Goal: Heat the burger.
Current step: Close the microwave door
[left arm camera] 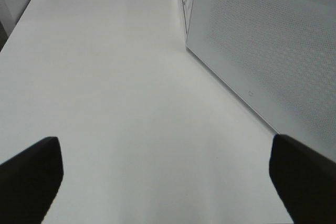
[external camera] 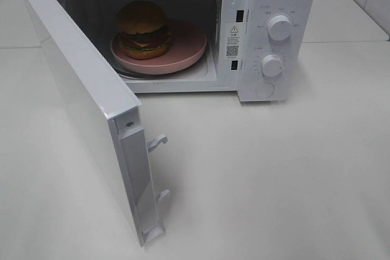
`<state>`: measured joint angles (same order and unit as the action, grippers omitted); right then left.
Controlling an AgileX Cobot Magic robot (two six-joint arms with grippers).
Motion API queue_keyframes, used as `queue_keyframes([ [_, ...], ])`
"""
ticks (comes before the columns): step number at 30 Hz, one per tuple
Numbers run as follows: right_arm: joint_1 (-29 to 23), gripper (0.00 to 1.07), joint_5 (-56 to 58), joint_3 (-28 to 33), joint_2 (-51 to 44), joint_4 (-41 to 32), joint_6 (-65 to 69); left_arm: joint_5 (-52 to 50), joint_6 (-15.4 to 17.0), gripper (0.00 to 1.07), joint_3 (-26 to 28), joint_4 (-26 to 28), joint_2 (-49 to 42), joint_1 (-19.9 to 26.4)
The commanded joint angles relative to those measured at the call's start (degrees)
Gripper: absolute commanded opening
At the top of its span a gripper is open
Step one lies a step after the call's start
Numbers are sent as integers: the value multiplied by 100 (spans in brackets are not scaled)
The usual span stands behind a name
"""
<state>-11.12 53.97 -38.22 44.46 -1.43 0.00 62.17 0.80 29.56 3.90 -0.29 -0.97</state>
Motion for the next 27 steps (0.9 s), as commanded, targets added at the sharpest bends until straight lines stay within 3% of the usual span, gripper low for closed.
queue_keyframes([
  [1, 29, 76, 29, 201, -527, -11, 52, -86, -6, 100, 6, -17, -86, -6],
  [9, 46, 76, 6, 779, -2819, 292, 0, -86, -6, 100, 6, -17, -86, -6],
  [17, 109, 75, -11, 814, -3604, 286, 430, -86, -6, 100, 6, -17, -86, -6],
  [22, 619, 75, 80, 974, -4269, 286, 435, -86, -6, 100, 6, -17, -86, -6],
  [27, 647, 75, 97, 1008, -4658, 327, 430, -86, -6, 100, 6, -17, -86, -6],
])
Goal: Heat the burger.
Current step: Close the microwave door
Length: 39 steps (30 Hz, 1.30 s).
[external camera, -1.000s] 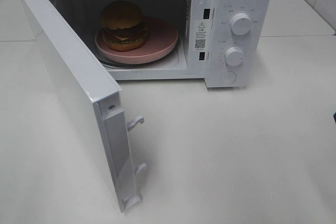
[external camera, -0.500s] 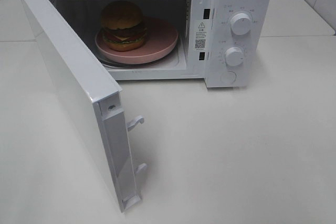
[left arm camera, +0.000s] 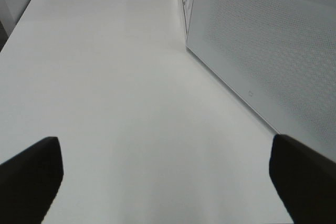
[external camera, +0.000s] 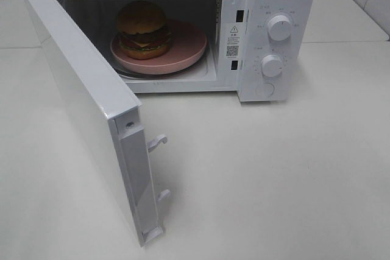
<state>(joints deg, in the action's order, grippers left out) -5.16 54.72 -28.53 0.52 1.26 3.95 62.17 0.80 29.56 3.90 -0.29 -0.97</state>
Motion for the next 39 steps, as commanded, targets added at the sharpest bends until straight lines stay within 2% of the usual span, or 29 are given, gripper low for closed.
queue_keyframes([
  [1, 57, 75, 23, 40, -246, 46, 11, -86, -6, 100, 6, -17, -92, -6],
  [39, 69, 75, 23, 40, -246, 46, 6, -86, -6, 100, 6, -17, -86, -6],
])
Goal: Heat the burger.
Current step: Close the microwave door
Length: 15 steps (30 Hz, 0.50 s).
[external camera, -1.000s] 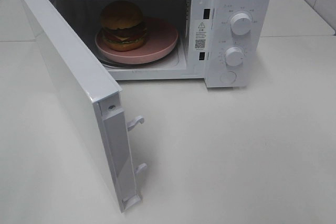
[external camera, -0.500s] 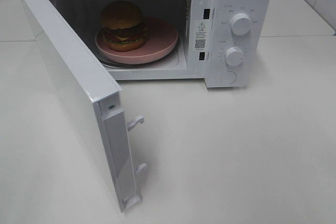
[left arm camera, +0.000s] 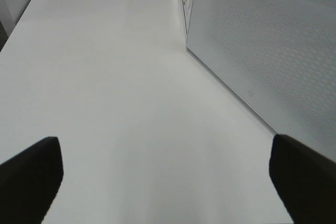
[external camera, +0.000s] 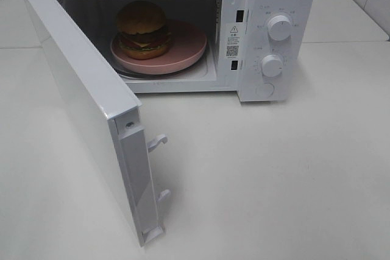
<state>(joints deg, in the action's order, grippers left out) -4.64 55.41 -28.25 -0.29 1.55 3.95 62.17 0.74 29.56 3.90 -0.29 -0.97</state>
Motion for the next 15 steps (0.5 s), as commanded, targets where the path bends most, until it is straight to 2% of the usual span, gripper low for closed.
queue_keyframes([
  [1, 17, 75, -46, 11, -166, 17, 6, -86, 0, 100, 6, -17, -86, -6],
  [15, 17, 74, -46, 6, -166, 17, 11, -172, 97, 97, 74, -11, 80, -6],
])
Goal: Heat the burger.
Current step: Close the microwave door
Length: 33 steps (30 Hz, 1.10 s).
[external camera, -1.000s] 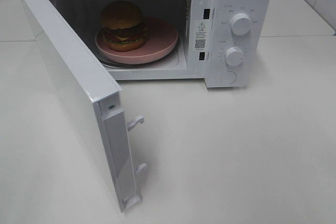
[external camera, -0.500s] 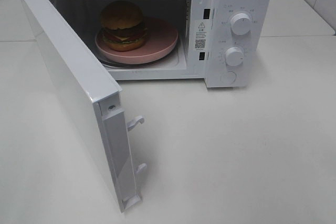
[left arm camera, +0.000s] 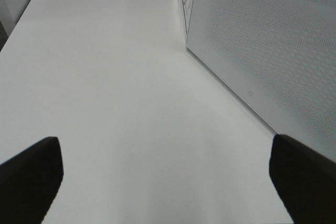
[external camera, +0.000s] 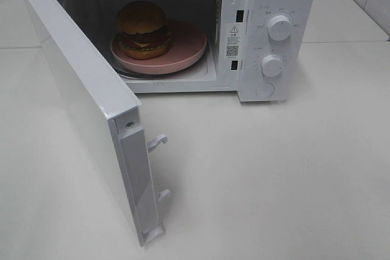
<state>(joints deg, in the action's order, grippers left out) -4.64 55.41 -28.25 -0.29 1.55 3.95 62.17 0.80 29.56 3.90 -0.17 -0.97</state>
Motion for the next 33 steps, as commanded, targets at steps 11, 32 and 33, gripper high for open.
queue_keyframes([
  [11, 17, 74, -46, 6, -166, 17, 11, -1656, 453, 59, 195, -17, 625, -6],
  [32, 17, 74, -46, 6, -166, 17, 11, -6217, 17, 0, -888, -57, 3117, -6],
  [33, 17, 74, -46, 6, -166, 17, 11, -6990, 17, 0, -1169, -57, 3300, -6],
])
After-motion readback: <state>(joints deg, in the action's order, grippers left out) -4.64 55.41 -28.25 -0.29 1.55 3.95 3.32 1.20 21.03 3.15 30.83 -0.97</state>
